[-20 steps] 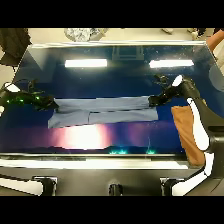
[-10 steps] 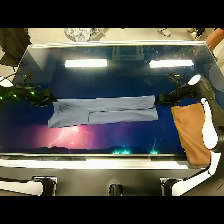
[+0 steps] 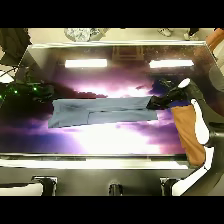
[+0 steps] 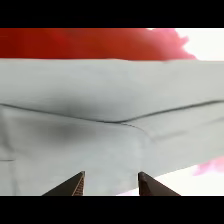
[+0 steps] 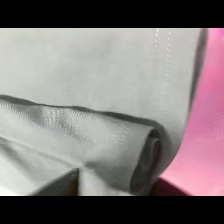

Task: Fold the shirts.

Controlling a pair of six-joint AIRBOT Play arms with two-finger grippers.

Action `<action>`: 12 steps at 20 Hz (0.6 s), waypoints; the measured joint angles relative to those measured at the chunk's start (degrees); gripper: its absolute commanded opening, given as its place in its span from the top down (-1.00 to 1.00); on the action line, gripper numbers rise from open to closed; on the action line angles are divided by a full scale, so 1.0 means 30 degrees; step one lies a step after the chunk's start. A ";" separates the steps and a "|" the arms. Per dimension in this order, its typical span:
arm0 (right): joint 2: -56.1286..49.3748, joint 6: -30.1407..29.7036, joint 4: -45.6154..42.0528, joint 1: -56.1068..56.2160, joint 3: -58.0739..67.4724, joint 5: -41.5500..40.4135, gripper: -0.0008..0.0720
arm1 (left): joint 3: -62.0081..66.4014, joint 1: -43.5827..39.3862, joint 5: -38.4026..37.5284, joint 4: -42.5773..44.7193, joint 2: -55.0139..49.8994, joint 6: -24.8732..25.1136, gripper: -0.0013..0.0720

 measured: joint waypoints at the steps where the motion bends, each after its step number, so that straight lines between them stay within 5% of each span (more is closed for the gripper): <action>1: -0.0066 0.0175 -0.0102 0.0160 -0.0022 0.0073 0.87 | -0.0015 -0.0401 0.0036 0.0000 0.0029 -0.0007 -0.08; 3: 0.0117 0.0219 0.0211 0.0240 0.0007 0.0109 0.87 | -0.0022 -0.1297 0.0226 0.0000 0.0036 0.0000 0.04; 5: 0.0787 -0.0168 0.0466 0.0306 0.0044 0.0262 0.87 | -0.0022 -0.2433 0.0678 0.0007 -0.0168 -0.0007 0.90; 12: 0.5719 -0.1093 0.0707 0.1049 0.0044 0.2528 0.87 | -0.0022 -0.7701 0.3577 -0.1027 -0.3198 -0.1967 0.89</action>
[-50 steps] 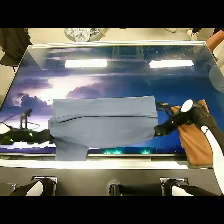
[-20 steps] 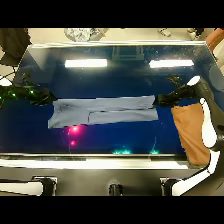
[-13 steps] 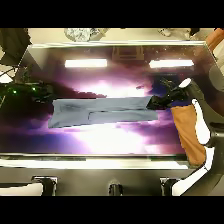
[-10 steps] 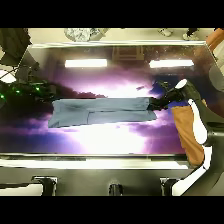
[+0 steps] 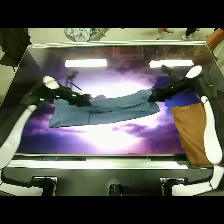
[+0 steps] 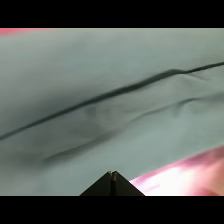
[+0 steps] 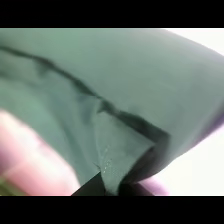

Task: Fold the shirts.

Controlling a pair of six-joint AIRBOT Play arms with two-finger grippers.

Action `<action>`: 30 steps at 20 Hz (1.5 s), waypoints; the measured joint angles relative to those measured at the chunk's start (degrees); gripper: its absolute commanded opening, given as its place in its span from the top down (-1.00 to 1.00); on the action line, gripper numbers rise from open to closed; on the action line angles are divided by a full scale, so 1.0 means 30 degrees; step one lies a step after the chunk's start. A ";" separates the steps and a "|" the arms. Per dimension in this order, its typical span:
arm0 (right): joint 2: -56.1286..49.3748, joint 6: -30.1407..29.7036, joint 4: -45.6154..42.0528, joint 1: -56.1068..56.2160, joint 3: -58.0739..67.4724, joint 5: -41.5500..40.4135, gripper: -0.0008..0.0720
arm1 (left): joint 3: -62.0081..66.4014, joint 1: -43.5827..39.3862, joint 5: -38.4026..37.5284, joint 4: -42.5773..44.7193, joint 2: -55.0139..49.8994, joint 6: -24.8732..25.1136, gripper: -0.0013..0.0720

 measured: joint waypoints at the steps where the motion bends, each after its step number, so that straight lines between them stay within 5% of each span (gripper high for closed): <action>1: 0.0816 -0.0036 -0.0299 0.0335 0.0000 0.0423 0.87 | 0.0000 -0.0743 0.0517 -0.0678 -0.0503 -0.0277 0.89; 11: 0.7002 0.0576 -0.1552 0.1705 0.0000 0.1938 0.86 | 0.0000 -0.5224 0.4452 -0.5406 -0.4277 -0.2193 0.89; 16: 0.7555 0.0801 -0.1443 0.1785 0.0000 0.1326 0.86 | 0.0080 -0.5748 0.5705 -0.7220 -0.4277 -0.1115 0.90; 24: 0.4328 0.0619 0.2579 0.4670 0.0000 -0.3089 0.86 | 0.0124 -0.0437 0.2084 0.2616 0.2856 -0.0758 0.89; 30: -0.0168 0.0503 0.5668 0.9602 0.0000 -0.8357 0.81 | 0.0124 0.4153 -0.0160 0.5501 0.8109 -0.0860 0.89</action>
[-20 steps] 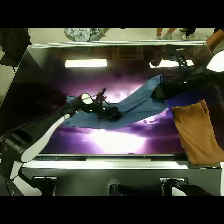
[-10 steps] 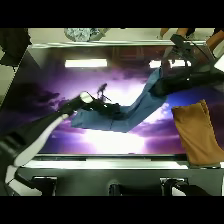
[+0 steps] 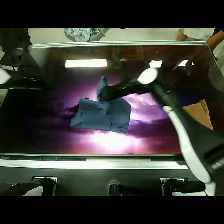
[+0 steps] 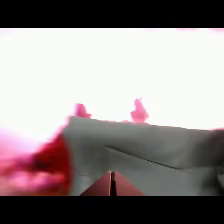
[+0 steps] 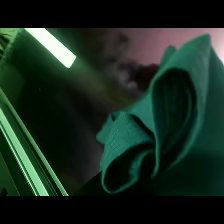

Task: Fold the shirts.

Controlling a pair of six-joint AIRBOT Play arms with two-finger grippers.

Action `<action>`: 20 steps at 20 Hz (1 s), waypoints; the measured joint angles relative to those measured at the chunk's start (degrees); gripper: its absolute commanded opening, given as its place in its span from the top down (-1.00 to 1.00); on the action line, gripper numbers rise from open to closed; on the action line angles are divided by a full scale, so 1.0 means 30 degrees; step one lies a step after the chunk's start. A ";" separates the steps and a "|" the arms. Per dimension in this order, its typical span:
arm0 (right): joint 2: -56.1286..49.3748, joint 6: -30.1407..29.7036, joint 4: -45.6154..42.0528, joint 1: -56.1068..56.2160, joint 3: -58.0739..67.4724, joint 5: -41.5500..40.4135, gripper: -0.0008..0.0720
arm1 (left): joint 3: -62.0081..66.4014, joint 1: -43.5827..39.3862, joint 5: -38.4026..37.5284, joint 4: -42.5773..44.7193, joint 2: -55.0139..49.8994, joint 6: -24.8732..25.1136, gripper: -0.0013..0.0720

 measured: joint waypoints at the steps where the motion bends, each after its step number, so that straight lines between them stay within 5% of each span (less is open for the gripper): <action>1: -0.0801 -0.0007 0.0568 0.0627 0.0000 -0.0852 0.20 | 0.0000 0.0306 -0.0233 0.0124 0.0561 0.0000 0.89; 2: -0.1647 -0.0007 0.1239 0.1275 -0.0007 -0.1865 -0.17 | 0.0000 0.0503 -0.0386 0.0211 0.1056 -0.0015 0.89; 4: -0.2958 -0.0255 0.2769 0.2157 -0.0007 -0.3337 -0.58 | 0.0000 0.0663 -0.0641 0.0379 0.1705 -0.0015 0.89; 8: -0.3789 -0.2127 0.3381 0.1472 0.0000 -0.1413 -0.59 | -0.0474 0.0729 -0.0874 0.0627 0.2178 0.0022 0.89; 10: -0.3330 -0.1982 0.1158 0.0044 0.0000 0.0976 -0.79 | -0.0954 0.0743 -0.0925 0.0787 0.2273 0.0124 0.89; 15: -0.2215 0.0146 -0.6149 -0.4262 -0.0852 0.6506 -0.74 | -0.2113 0.0758 -0.0933 0.0954 0.2346 0.0284 0.89; 20: -0.2412 0.1173 -0.4568 -0.5559 -0.4153 0.5158 -0.56 | -0.2426 0.0750 -0.0729 0.0991 0.2361 0.0328 0.89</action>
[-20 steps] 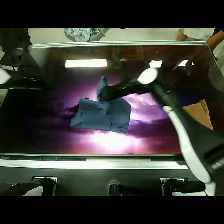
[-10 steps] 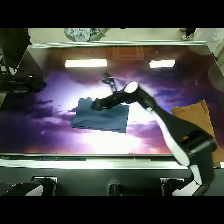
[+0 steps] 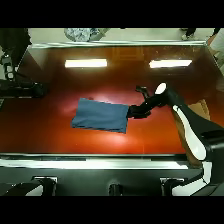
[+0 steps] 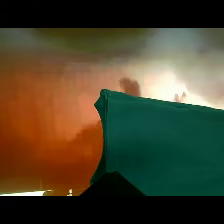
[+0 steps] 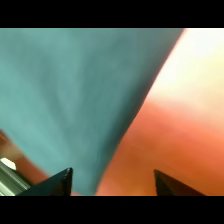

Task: Fold the shirts.

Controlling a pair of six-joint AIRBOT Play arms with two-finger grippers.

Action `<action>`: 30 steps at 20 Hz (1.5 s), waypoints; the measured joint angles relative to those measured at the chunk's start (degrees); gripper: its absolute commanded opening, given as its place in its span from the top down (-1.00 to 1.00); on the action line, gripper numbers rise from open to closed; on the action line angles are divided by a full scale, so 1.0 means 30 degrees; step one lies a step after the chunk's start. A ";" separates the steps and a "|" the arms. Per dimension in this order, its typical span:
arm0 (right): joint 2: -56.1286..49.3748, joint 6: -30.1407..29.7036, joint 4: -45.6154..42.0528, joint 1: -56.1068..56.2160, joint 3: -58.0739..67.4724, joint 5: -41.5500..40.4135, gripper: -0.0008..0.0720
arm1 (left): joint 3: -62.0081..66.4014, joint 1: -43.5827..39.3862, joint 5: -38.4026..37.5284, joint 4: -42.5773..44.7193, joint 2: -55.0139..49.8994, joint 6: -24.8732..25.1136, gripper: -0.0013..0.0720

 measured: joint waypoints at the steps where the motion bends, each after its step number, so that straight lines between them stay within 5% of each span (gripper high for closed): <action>1: -0.0211 0.0036 0.0845 0.0051 -0.0401 -0.0481 -0.55 | -0.0015 -0.0015 0.0080 0.0000 -0.0007 0.0000 0.89; 3: -0.0663 0.0109 0.2331 0.0306 -0.0896 -0.1457 -0.49 | -0.0044 -0.0029 0.0211 -0.0109 0.0000 0.0007 0.89; 4: -0.0838 0.0117 0.3002 0.0408 -0.1027 -0.1792 -0.18 | -0.0051 -0.0066 0.0233 -0.0189 0.0000 0.0015 0.89; 6: -0.1144 0.0138 0.3825 0.0678 -0.1224 -0.2521 0.87 | -0.0058 -0.0160 0.0415 -0.0335 0.0000 0.0066 0.89; 13: 0.0721 -0.2871 0.5537 -0.0401 0.0117 -0.1705 0.86 | -0.0058 -0.0255 0.0750 -0.0444 -0.0007 0.0379 0.89; 23: 0.8677 -0.0729 0.1829 -1.0630 0.1960 0.1953 0.86 | -0.0058 -0.0255 0.0809 -0.0437 -0.0051 0.0852 0.89; 30: 1.1242 -0.0080 0.1435 -1.7981 0.2055 0.4269 0.86 | -0.0058 -0.0255 0.0809 -0.0430 -0.0051 0.0947 0.89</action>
